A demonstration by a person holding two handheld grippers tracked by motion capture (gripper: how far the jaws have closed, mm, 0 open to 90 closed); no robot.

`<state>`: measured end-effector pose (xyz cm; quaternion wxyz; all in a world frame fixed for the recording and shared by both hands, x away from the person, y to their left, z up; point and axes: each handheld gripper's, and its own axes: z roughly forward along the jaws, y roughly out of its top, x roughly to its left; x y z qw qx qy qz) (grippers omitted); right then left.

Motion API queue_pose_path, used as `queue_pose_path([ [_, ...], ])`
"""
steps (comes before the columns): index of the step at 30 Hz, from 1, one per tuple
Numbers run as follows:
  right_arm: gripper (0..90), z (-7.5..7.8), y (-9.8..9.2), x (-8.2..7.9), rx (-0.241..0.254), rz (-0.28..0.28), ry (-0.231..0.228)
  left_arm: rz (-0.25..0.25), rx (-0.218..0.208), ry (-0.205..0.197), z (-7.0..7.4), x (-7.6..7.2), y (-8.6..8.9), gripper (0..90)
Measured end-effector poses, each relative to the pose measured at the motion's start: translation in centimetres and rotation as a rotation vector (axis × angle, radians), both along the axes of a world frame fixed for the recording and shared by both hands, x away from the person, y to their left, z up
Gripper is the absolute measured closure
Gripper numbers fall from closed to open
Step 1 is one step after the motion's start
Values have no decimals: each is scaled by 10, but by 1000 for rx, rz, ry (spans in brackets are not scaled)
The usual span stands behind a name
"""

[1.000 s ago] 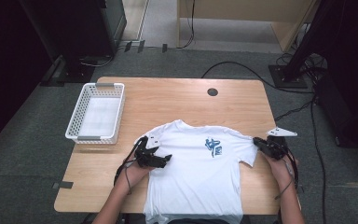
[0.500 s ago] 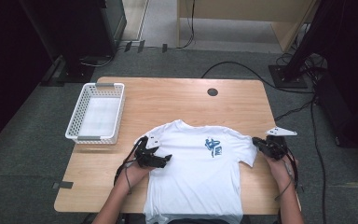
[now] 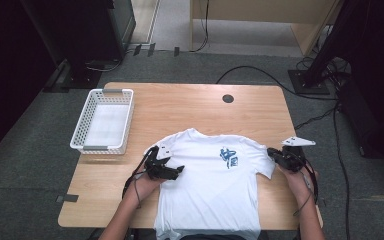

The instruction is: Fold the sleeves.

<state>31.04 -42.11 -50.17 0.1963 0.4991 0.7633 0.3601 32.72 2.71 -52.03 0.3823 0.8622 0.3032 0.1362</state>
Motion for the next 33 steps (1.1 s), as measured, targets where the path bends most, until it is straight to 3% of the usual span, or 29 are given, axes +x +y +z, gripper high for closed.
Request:
queue_pose_path([
  [33,859,4,42,-2,2,126,31,0,0,0,0,0,0,209],
])
